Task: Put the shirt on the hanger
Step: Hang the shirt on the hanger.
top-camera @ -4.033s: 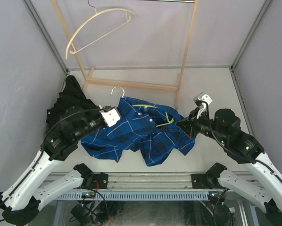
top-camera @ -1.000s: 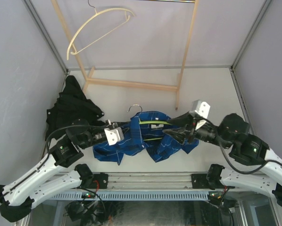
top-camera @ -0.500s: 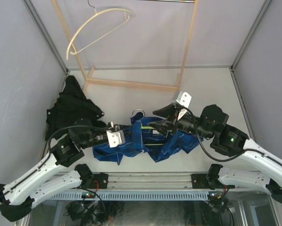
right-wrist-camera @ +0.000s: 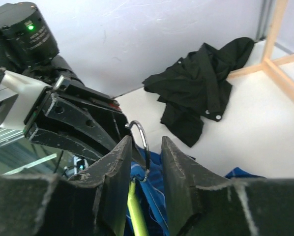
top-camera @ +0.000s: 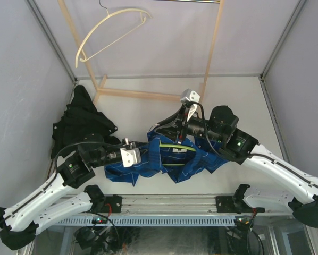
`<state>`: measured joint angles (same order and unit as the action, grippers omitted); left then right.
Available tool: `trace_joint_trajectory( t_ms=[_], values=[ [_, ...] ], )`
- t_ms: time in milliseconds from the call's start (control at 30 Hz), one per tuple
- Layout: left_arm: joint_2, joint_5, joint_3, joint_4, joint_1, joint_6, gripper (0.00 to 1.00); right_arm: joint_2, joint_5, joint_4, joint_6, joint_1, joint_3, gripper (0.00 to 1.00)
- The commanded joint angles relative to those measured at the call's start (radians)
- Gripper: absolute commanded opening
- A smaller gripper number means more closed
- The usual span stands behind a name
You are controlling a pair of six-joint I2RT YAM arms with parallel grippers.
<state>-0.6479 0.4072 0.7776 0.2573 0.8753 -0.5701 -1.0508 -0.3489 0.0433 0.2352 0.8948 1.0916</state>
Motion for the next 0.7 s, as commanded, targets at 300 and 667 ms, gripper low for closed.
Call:
trace_joint_trajectory(
  t_ms=[300, 667],
  values=[
    [0.031, -0.035, -0.031, -0.141, 0.005, 0.041, 0.01, -0.024, -0.19, -0.071, 0.001, -0.005, 0.006, 0.0],
    [0.071, -0.065, -0.045, -0.171, 0.005, 0.108, 0.57, 0.077, -0.355, 0.044, -0.192, -0.183, 0.079, 0.0]
  ],
)
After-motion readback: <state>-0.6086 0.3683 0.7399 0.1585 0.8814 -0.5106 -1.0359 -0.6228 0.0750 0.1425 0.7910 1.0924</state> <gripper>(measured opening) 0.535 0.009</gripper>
